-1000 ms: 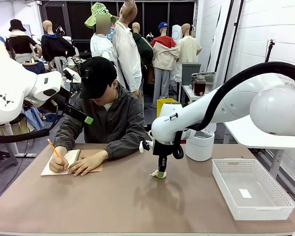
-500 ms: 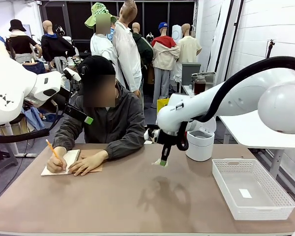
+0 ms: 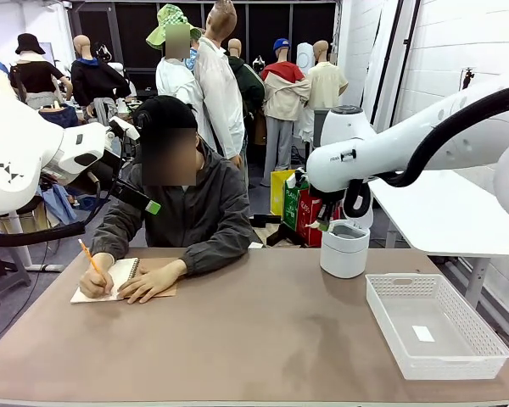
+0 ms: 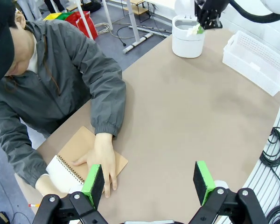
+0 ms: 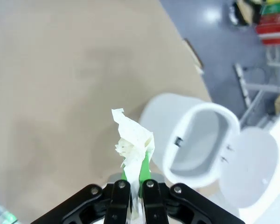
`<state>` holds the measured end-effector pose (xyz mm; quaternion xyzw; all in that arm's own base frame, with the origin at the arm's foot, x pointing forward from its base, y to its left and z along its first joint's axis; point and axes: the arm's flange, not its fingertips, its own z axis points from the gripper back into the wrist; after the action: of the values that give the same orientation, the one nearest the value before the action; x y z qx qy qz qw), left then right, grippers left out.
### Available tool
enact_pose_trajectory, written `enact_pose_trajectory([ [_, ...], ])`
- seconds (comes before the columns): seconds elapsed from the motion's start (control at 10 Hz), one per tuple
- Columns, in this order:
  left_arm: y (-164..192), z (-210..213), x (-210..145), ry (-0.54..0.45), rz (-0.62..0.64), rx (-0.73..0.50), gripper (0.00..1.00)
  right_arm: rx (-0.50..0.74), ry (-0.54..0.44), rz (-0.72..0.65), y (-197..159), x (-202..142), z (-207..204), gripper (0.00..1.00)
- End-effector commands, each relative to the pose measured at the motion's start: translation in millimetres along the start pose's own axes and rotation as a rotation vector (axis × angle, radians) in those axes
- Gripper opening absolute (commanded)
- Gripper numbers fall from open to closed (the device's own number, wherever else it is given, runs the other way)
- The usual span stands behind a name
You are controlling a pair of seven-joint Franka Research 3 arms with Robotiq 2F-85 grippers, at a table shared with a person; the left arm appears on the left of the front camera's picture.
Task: Sort the paper based on its condition.
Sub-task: If a person hands you a paper, place it in the Organizing basket , and if it's crumpled, put it in the Trash can.
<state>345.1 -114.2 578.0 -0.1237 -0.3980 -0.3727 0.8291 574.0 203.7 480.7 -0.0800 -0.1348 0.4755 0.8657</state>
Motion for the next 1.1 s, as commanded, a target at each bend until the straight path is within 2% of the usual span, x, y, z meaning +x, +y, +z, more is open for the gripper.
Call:
enact_pose_trajectory([
  [0.0,1.0,0.8,-0.1,0.005,0.004,-0.007,1.0,-0.07,0.098,-0.071,-0.5,10.3,-3.2,0.0],
  [0.2,1.0,0.8,-0.1,0.005,0.004,-0.007,1.0,-0.127,0.075,-0.085,12.4,8.1,2.2,0.0],
  [0.3,1.0,0.8,-0.1,0.005,0.004,-0.007,1.0,-0.077,0.057,-0.054,-6.1,-2.8,0.9,0.0],
  [0.6,1.0,0.8,-0.1,0.005,0.004,-0.007,1.0,-0.077,0.057,-0.054,-6.1,-2.8,0.9,0.0],
  [1.0,1.0,0.8,-0.1,0.005,0.004,-0.007,1.0,-0.192,0.091,-0.121,-11.3,4.0,-10.3,0.0],
])
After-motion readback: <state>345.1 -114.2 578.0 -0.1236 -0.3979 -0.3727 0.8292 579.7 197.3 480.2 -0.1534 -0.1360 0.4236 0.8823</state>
